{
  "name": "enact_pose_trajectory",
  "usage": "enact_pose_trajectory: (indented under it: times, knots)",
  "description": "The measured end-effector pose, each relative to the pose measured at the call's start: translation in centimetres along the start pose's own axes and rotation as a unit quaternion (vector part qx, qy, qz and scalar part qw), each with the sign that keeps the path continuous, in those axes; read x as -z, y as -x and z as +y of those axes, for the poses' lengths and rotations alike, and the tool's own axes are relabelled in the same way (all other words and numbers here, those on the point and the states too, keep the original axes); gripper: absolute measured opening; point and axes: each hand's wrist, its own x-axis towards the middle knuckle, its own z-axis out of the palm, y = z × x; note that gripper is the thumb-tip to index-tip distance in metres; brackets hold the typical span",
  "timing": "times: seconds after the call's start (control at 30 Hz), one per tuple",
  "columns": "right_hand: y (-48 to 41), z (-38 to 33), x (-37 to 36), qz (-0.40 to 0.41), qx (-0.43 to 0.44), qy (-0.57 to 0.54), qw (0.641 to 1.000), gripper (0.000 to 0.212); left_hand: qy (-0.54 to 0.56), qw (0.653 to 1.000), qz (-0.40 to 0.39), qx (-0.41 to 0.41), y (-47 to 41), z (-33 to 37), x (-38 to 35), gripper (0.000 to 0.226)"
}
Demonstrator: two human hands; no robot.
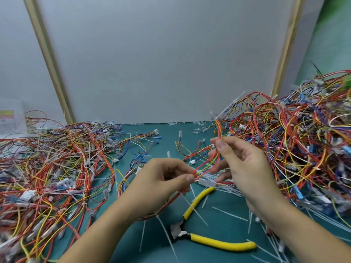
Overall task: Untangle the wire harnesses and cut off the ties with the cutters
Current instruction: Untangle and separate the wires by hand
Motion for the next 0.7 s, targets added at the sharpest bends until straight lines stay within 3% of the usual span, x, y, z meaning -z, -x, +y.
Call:
enact_pose_trajectory:
  times: [0.1, 0.17, 0.27, 0.37, 0.5, 0.6, 0.7]
  knots:
    - [0.4, 0.2, -0.2, -0.004, 0.006, 0.045, 0.999, 0.029, 0.068, 0.997, 0.042, -0.008, -0.3, 0.0, 0.1, 0.003]
    - [0.8, 0.4, -0.4, -0.041, 0.020, 0.107, 0.993, 0.031, 0.090, 0.993, 0.072, -0.019, -0.4, -0.2, 0.1, 0.013]
    - [1.8, 1.1, -1.4, -0.169, -0.006, 0.189, 0.967, 0.040, 0.095, 0.990, 0.096, -0.039, -0.4, -0.2, 0.0, 0.018]
    - [2.4, 1.4, -2.0, -0.267, -0.047, 0.162, 0.949, 0.026, 0.081, 0.992, 0.086, -0.039, -0.4, -0.3, -0.3, 0.018]
    - [1.9, 1.4, -1.4, -0.236, -0.013, 0.168, 0.957, 0.027, 0.102, 0.993, 0.051, -0.023, -0.4, -0.2, -0.1, 0.015]
    - [1.7, 1.3, -1.4, -0.209, 0.025, 0.178, 0.961, 0.025, 0.106, 0.994, 0.030, -0.023, -0.3, -0.1, 0.2, 0.034]
    - [1.6, 1.3, -1.4, -0.209, 0.037, 0.179, 0.961, 0.026, 0.111, 0.993, 0.041, -0.022, -0.3, 0.1, 0.4, 0.035]
